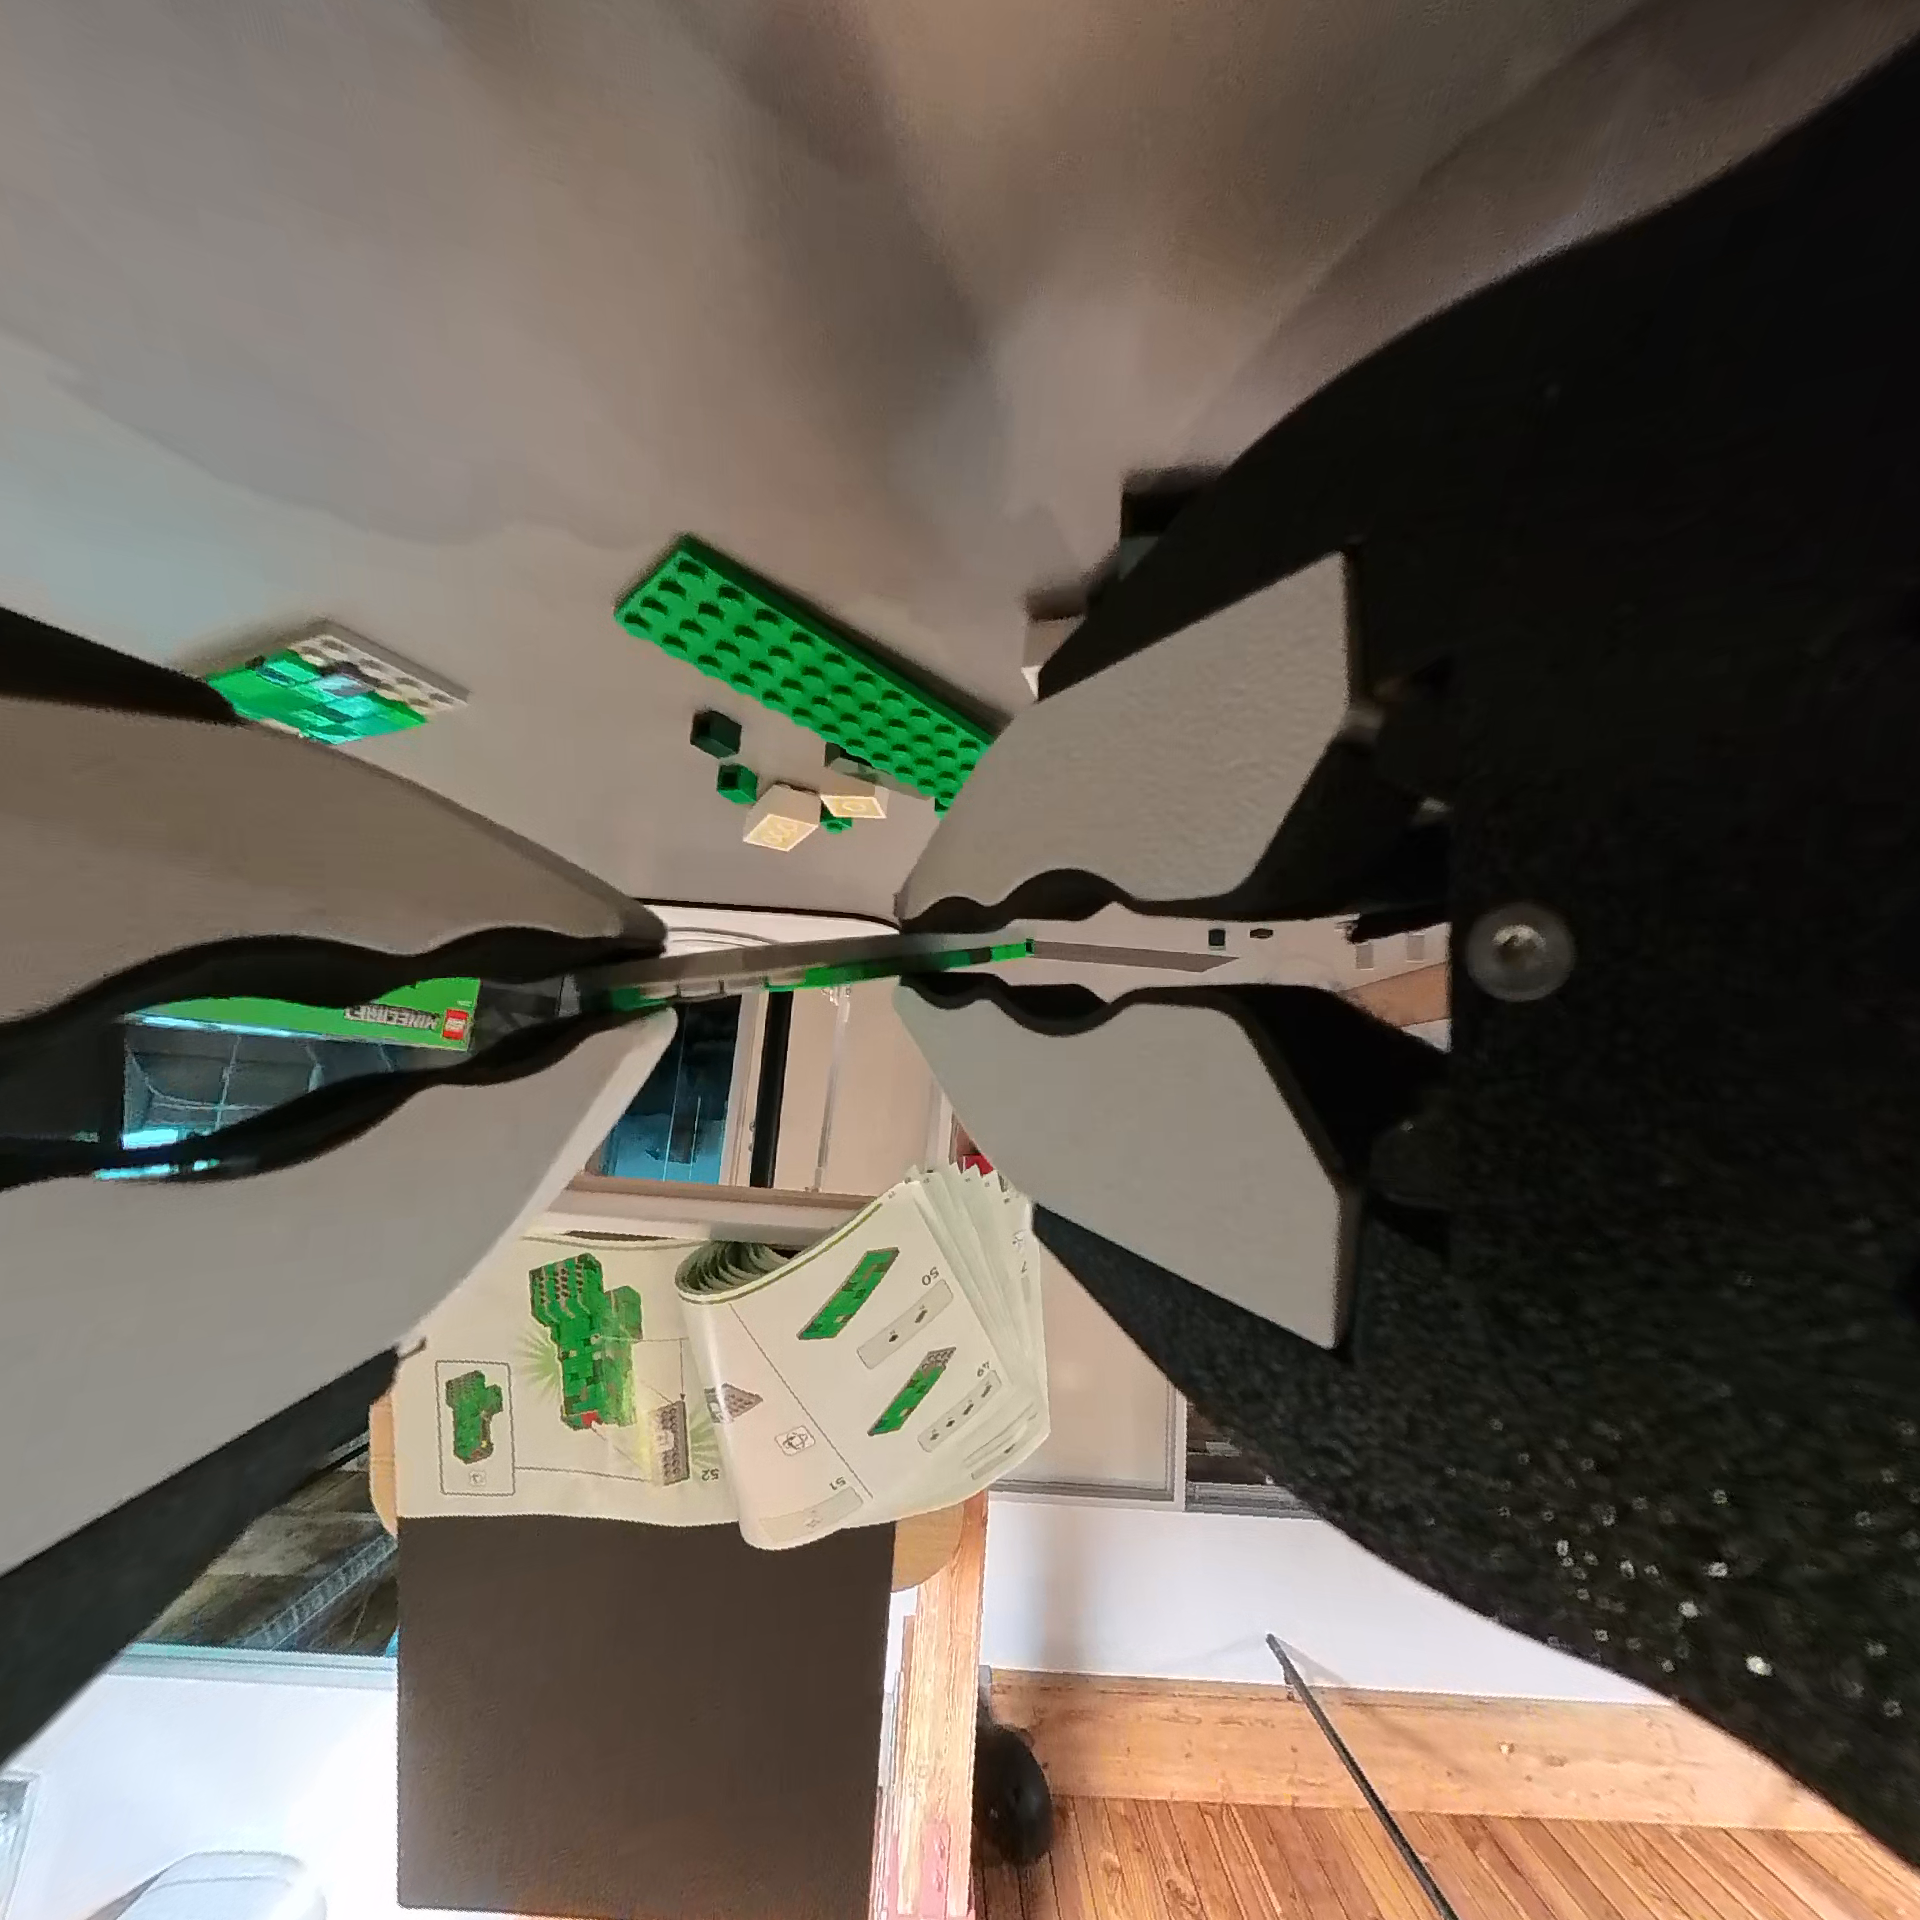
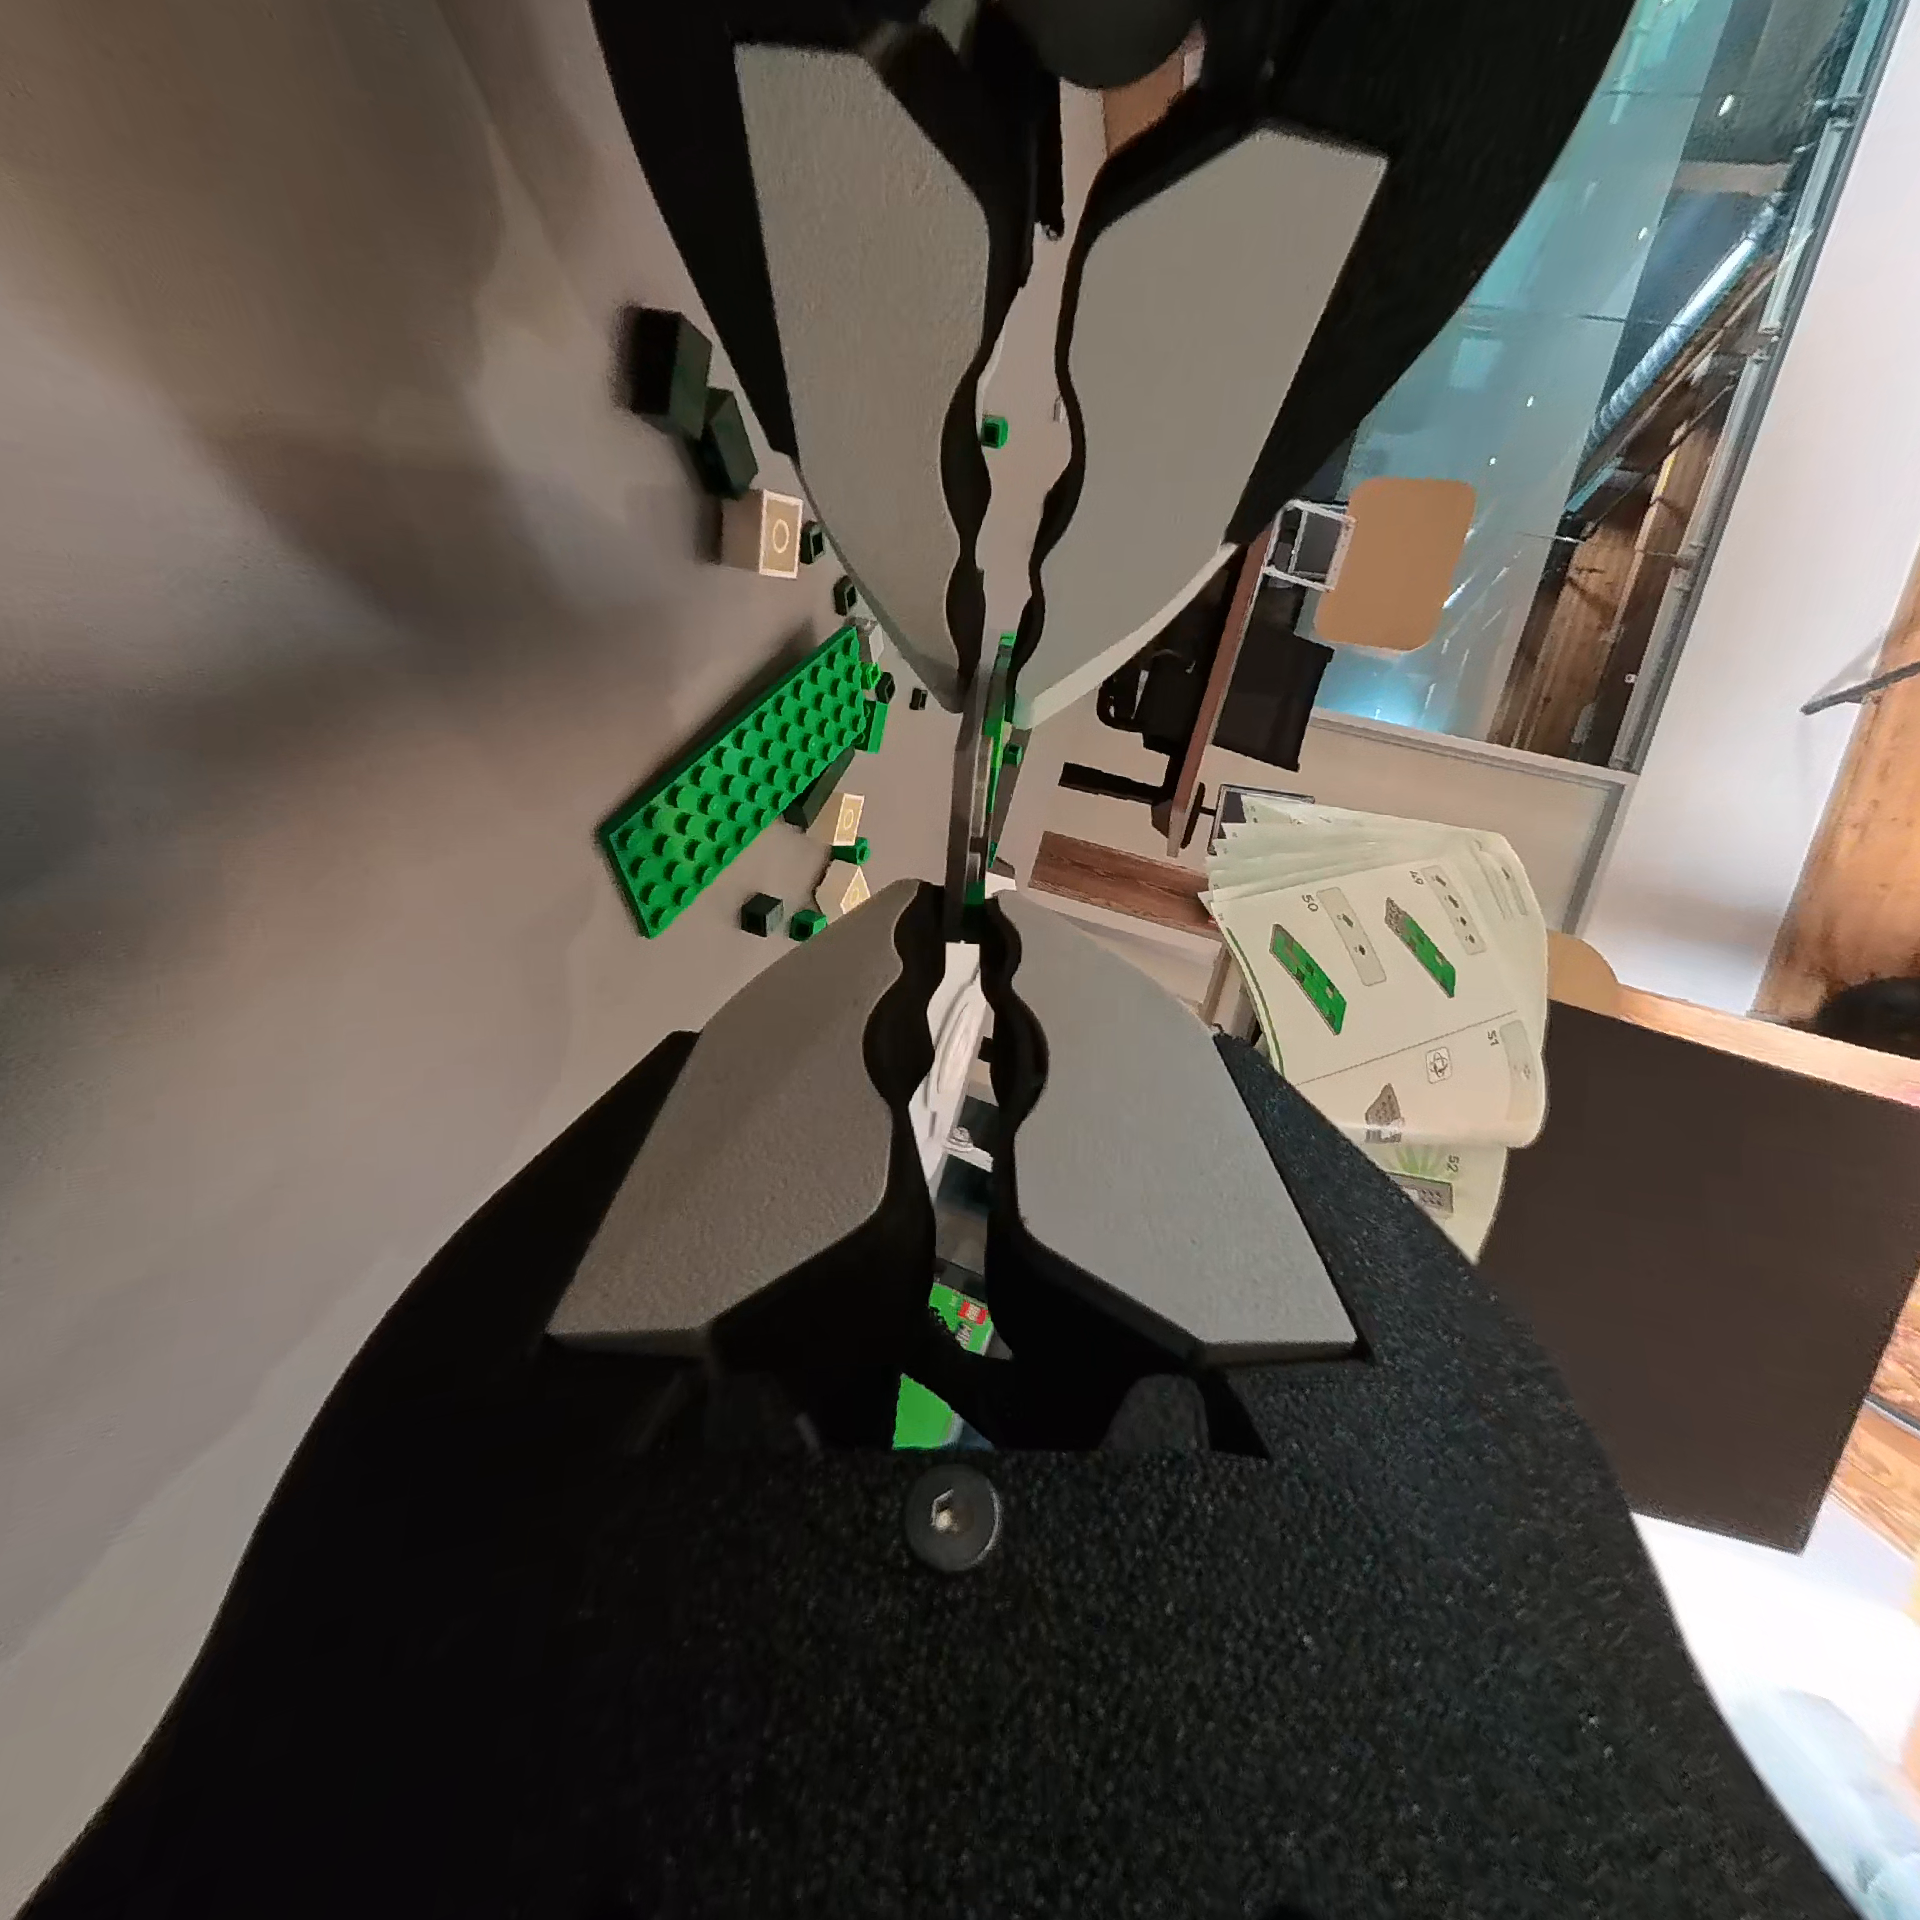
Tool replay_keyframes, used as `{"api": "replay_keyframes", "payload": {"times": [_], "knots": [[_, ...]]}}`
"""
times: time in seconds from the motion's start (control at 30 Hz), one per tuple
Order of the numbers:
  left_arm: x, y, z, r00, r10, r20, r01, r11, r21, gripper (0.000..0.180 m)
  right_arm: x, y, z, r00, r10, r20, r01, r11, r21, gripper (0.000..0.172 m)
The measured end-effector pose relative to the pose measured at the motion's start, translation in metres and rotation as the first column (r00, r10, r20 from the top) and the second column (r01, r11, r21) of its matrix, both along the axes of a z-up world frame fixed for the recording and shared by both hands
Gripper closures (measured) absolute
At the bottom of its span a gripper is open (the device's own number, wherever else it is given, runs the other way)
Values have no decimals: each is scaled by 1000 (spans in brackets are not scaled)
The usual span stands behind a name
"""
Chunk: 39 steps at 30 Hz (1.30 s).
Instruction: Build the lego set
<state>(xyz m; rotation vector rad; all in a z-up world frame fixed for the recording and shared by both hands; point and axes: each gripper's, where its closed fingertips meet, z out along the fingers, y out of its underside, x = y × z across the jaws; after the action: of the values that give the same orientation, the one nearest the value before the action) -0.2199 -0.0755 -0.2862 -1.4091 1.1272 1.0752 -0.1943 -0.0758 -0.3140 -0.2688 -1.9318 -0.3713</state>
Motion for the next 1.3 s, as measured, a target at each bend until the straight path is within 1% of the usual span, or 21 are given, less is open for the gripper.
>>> {"api": "replay_keyframes", "payload": {"times": [0.13, 0.27, 0.33, 0.37, 0.43, 0.47, 0.57, 0.67, 0.77, 0.83, 0.87, 0.9, 0.93, 1.0, 1.07, 1.1, 1.17, 1.23, 1.3], "knots": [[-1, -1, -1, 1000, -1, 1, 1, 1000, 4, 174, 0, 0, -1, 1000, -1, -19, 1, 1000, -5, 166], [-7, -1, 1, 1000, 3, 23, -3, 1000, 12, 174, -3, -1, 0, 997, 6, -72, -5, 1000, 13, 165], [-9, -1, 1, 1000, 4, 28, -4, 1000, 15, 174, -4, -1, 1, 995, -1, -100, -3, 999, -34, 165], [-8, 0, 2, 999, -1, 36, 1, 1000, 18, 174, -2, -3, 3, 994, -7, -112, -2, 997, -76, 162], [-7, 0, 3, 999, -4, 50, 3, 1000, 21, 174, 1, -4, 3, 993, -30, -115, 10, 985, -174, 148], [-8, 0, 2, 999, -3, 48, 2, 1000, 20, 174, 4, -4, 5, 992, -42, -121, 16, 977, -213, 145], [-12, 0, 2, 999, 4, 48, -5, 1000, 24, 174, 17, 3, 10, 986, -87, -144, 42, 957, -289, 142], [-14, 1, 3, 998, 3, 58, -5, 999, 36, 174, 37, 19, 15, 972, -176, -157, 101, 912, -397, 143], [-13, 2, 1, 999, -3, 51, 2, 999, 32, 174, 64, 46, 16, 942, -294, -160, 186, 858, -479, 144], [-9, 0, 0, 999, -16, 40, 14, 999, 33, 175, 83, 63, 11, 924, -362, -124, 245, 808, -536, 144], [-7, -1, 0, 999, -23, 36, 22, 999, 32, 175, 92, 65, 6, 926, -367, -89, 256, 782, -568, 144], [-3, -1, 0, 999, -34, 35, 33, 999, 29, 175, 98, 63, 2, 937, -346, -54, 248, 763, -597, 143], [0, -1, -1, 998, -47, 37, 46, 999, 26, 175, 102, 58, 1, 949, -313, -45, 222, 762, -609, 142], [10, -1, -5, 994, -96, 53, 96, 995, -1, 175, 101, 43, 4, 974, -218, -67, 141, 807, -574, 143], [30, -5, -13, 974, -206, 91, 211, 976, -47, 175, 92, 21, 8, 989, -109, -103, 40, 852, -522, 142], [40, -8, -14, 960, -255, 115, 263, 963, -61, 175, 86, 9, 10, 990, -56, -126, -15, 863, -506, 142], [57, -13, -13, 926, -332, 178, 348, 935, -63, 175, 74, -13, 12, 987, 42, -153, -114, 859, -498, 141], [65, -16, -13, 902, -368, 225, 391, 918, -68, 175, 66, -26, 11, 981, 100, -168, -170, 860, -481, 143], [64, -15, -13, 901, -362, 238, 388, 919, -69, 175, 63, -28, 11, 977, 123, -172, -188, 877, -442, 145]]}}
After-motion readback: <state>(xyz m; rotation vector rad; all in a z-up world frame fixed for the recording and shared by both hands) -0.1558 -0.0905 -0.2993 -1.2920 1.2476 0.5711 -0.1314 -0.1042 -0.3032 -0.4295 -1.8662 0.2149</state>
